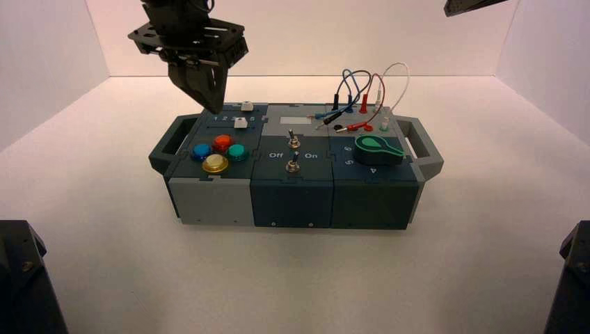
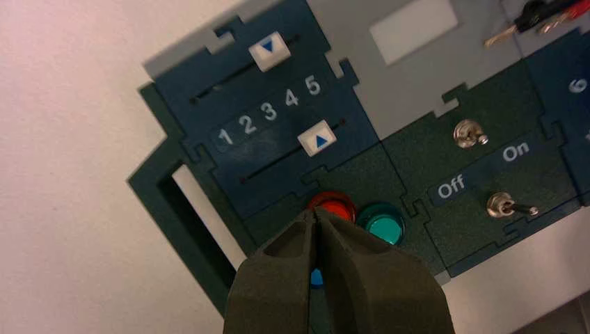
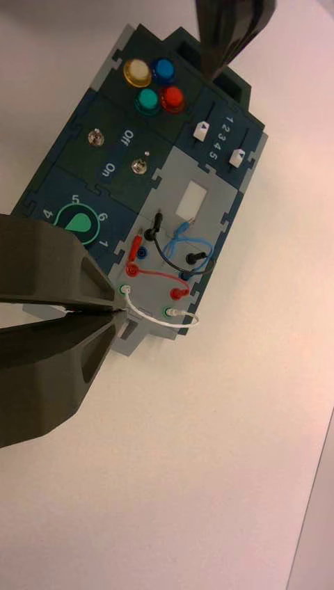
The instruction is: Push the red button with the left gripper.
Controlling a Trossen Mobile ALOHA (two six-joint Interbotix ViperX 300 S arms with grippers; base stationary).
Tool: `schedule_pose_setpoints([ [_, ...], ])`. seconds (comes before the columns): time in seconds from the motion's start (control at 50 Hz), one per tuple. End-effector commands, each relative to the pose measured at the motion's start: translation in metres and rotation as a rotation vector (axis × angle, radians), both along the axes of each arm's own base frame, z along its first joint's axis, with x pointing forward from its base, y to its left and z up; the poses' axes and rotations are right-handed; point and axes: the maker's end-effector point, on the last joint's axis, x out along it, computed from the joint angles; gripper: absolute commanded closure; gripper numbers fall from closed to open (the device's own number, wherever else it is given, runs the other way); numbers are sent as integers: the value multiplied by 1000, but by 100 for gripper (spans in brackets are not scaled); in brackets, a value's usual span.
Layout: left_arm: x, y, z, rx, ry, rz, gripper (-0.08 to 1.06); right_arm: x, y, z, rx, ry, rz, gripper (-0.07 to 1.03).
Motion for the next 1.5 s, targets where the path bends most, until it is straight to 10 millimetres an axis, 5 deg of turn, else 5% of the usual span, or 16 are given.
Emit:
schedule_pose_setpoints([
  [0.02, 4, -9, 2, -8, -9, -13, 101, 5, 4, 14, 18, -29, 5, 99],
  [0.9, -10, -6, -38, 81, 117, -36, 101, 4, 4, 17, 22, -35, 5, 99],
  [1.06, -6, -8, -22, 53, 71, -40, 101, 2, 3, 19, 26, -44, 5, 99],
  [1.3, 0, -11, 29, -34, -64, -44, 101, 2, 3, 17, 25, -38, 4, 99],
  [1.5, 1, -11, 34, -43, -86, -49, 101, 2, 3, 15, 21, -31, 4, 99],
])
